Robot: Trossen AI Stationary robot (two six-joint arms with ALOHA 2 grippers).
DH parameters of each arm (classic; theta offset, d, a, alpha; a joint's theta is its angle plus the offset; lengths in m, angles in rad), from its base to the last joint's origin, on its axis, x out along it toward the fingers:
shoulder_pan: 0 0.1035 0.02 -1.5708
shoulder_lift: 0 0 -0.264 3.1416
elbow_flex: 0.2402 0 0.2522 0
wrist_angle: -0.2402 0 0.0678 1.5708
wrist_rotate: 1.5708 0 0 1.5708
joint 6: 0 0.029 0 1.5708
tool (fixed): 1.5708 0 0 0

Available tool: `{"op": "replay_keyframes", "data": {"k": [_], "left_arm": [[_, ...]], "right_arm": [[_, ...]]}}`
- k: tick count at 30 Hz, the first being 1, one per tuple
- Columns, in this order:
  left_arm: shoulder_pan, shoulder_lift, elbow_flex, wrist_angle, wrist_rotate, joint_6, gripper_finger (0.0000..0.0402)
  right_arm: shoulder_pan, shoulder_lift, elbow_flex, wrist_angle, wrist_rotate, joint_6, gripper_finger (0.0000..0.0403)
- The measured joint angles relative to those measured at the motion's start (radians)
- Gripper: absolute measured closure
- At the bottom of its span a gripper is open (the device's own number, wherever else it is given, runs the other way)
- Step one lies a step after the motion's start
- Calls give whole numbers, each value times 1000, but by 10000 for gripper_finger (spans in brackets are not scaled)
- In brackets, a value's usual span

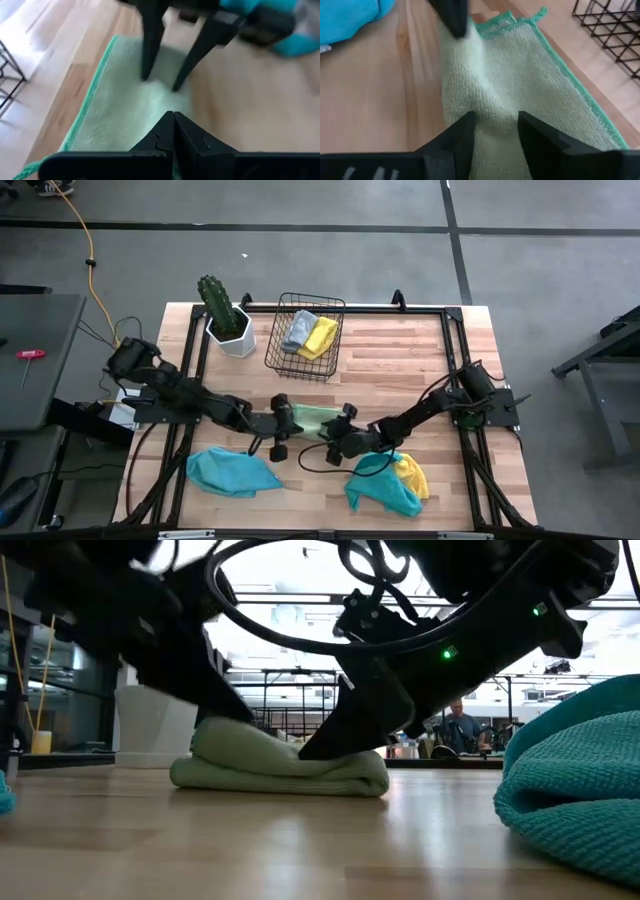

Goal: Fold microfiber towels
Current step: Put the green microfiber cloth into the black wire basket

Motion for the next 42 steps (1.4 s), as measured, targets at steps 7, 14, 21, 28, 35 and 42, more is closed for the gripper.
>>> {"op": "replay_keyframes", "data": {"k": [7,14,21,28,35,42], "left_arm": [[39,83,0,-63,48,18,401],[41,51,1,-183,-19,9,401],[39,31,0,-222,-27,5,401],[39,31,0,-228,-26,-12,401],[38,31,0,-229,-22,-20,401],[38,31,0,-229,-20,-20,401]], "right_arm": [[1,0,0,-2,-22,-18,263],[2,-10,0,-40,-32,-57,263],[37,-138,0,-261,-9,-32,263],[88,-224,0,-550,70,422,263],[69,-225,-1,-600,15,687,237],[-14,-227,-1,-570,-79,682,162]]}}
